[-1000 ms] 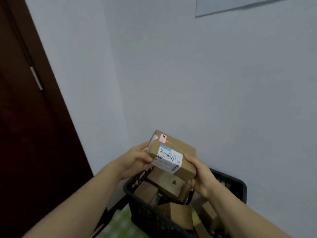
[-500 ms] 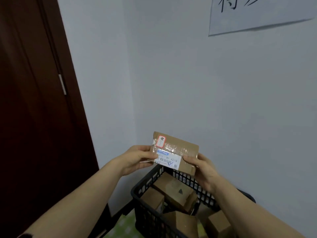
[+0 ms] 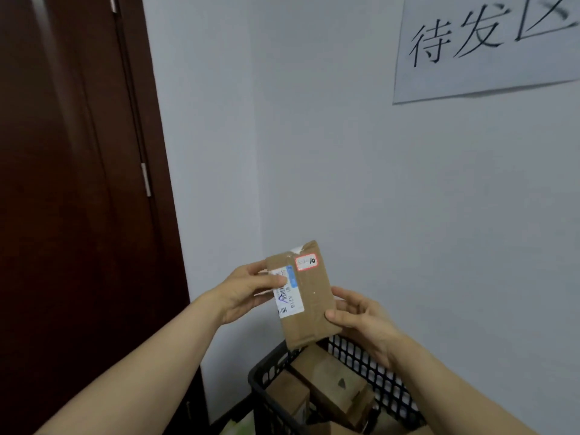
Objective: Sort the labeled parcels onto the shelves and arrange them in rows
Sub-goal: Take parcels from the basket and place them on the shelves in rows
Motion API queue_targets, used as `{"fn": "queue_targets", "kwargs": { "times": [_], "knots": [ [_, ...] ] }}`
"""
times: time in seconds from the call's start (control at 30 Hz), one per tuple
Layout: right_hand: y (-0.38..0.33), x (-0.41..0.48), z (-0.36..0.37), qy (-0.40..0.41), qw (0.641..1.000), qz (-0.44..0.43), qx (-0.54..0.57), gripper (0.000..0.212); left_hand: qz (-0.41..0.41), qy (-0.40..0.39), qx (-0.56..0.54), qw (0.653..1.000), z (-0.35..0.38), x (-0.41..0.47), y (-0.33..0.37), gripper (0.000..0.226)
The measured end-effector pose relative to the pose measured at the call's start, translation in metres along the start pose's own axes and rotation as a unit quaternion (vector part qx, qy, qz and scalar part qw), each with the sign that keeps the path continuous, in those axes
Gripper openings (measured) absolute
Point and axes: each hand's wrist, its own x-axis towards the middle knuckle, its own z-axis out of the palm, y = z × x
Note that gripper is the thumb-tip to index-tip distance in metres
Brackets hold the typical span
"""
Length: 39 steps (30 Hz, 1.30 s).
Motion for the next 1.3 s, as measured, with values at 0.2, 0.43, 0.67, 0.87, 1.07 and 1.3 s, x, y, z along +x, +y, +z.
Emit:
{"fn": "queue_targets", "kwargs": {
  "times": [0.2, 0.43, 0.67, 0.87, 1.07, 1.3],
  "knots": [
    [-0.008, 0.019, 0.040, -0.057, 0.998, -0.011, 0.012, 0.065, -0.017, 0.064, 0.101, 0.993, -0.009, -0.044, 0.003, 0.031],
    [-0.007, 0.040, 0.152, -0.171, 0.985, -0.014, -0.006, 0.059, -0.003, 0.206, 0.099, 0.973, -0.075, -0.128, 0.032, 0.024],
    [-0.008, 0.027, 0.312, -0.271, 0.962, -0.014, 0.010, 0.066, 0.044, 0.326, 0.111, 0.938, -0.156, -0.252, 0.048, 0.052],
    [0.007, -0.009, 0.502, -0.367, 0.930, -0.016, 0.028, 0.069, 0.063, 0.443, 0.142, 0.883, -0.254, -0.398, 0.068, 0.046],
    [0.037, -0.068, 0.694, -0.451, 0.887, 0.011, 0.098, 0.056, 0.103, 0.576, 0.172, 0.792, -0.342, -0.545, 0.073, 0.043],
    [0.053, -0.136, 0.873, -0.535, 0.834, 0.008, 0.134, 0.039, 0.139, 0.699, 0.257, 0.653, -0.417, -0.673, 0.083, 0.041]
  ]
}}
